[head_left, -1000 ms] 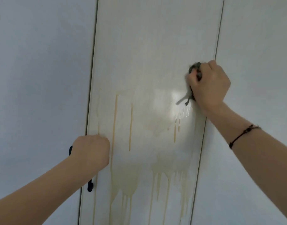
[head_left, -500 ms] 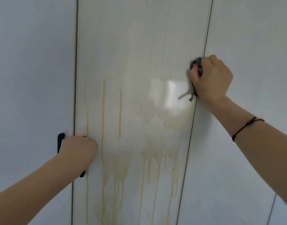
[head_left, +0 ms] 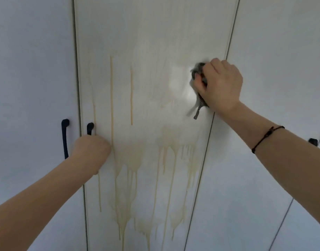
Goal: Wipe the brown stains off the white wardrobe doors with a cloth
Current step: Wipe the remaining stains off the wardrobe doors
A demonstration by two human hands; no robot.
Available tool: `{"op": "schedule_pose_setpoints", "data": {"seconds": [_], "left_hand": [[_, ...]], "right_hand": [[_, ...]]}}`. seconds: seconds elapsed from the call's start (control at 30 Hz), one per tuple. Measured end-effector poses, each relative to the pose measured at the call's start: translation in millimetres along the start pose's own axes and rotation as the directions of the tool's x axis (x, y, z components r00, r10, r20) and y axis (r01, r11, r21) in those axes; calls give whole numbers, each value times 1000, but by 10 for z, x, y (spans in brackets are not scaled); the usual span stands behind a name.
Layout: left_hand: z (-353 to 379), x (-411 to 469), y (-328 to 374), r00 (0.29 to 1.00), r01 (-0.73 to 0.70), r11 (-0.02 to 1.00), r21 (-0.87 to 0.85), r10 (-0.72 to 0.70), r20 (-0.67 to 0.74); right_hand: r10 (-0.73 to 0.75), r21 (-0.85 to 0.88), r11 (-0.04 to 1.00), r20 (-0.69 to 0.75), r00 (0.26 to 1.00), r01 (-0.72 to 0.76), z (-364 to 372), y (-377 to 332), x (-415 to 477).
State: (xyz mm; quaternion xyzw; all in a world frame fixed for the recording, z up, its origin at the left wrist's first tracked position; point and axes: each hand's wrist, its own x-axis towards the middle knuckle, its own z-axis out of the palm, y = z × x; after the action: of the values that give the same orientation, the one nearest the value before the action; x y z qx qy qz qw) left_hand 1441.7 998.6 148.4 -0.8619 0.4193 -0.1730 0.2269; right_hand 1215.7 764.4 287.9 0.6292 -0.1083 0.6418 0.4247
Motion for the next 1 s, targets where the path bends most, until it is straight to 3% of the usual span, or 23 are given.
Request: {"op": "schedule_pose_setpoints", "data": {"seconds": [0.07, 0.13, 0.23, 0.37, 0.53, 0.6, 0.7, 0.73, 0.8, 0.87, 0.93, 1.0], "left_hand": [[56, 20, 12, 1000, -4, 996, 88, 2, 22], [90, 35, 35, 1000, 7, 995, 102, -4, -24], [134, 75, 38, 996, 7, 993, 121, 4, -91], [124, 82, 35, 995, 9, 994, 106, 1, -97], [99, 36, 52, 996, 51, 994, 101, -43, -82], [71, -8, 88, 996, 72, 994, 87, -67, -63], [56, -56, 175, 996, 84, 994, 66, -83, -13], [76, -103, 195, 997, 83, 994, 74, -83, 3], [101, -175, 203, 998, 69, 993, 95, -69, -9], [126, -260, 202, 997, 73, 995, 74, -72, -26], [132, -327, 215, 995, 97, 995, 13, -97, -30], [115, -387, 201, 992, 126, 991, -50, -127, -23]], "right_hand": [[289, -30, 957, -12, 957, -289, 24, -95, 31], [370, 19, 929, -29, 928, -370, 22, -346, -224], [134, 147, 980, 12, 991, -135, -124, -705, -878], [-131, 213, 972, 146, 981, 98, -351, -664, -1400], [-19, 190, 981, 221, 975, -24, -483, -570, -1652], [-16, 196, 979, 330, 944, -52, -641, -686, -1953], [-94, 278, 958, 555, 826, -77, -941, -957, -2433], [-63, 307, 932, 660, 749, -192, -1065, -1059, -2510], [106, 242, 769, 864, 492, -592, -1232, -1186, -2473], [209, 140, 431, 945, 250, -891, -1328, -1263, -2356], [256, 127, 169, 952, 168, -977, -1400, -1286, -2188], [243, 150, -30, 960, 139, -988, -1460, -1268, -2026]]}}
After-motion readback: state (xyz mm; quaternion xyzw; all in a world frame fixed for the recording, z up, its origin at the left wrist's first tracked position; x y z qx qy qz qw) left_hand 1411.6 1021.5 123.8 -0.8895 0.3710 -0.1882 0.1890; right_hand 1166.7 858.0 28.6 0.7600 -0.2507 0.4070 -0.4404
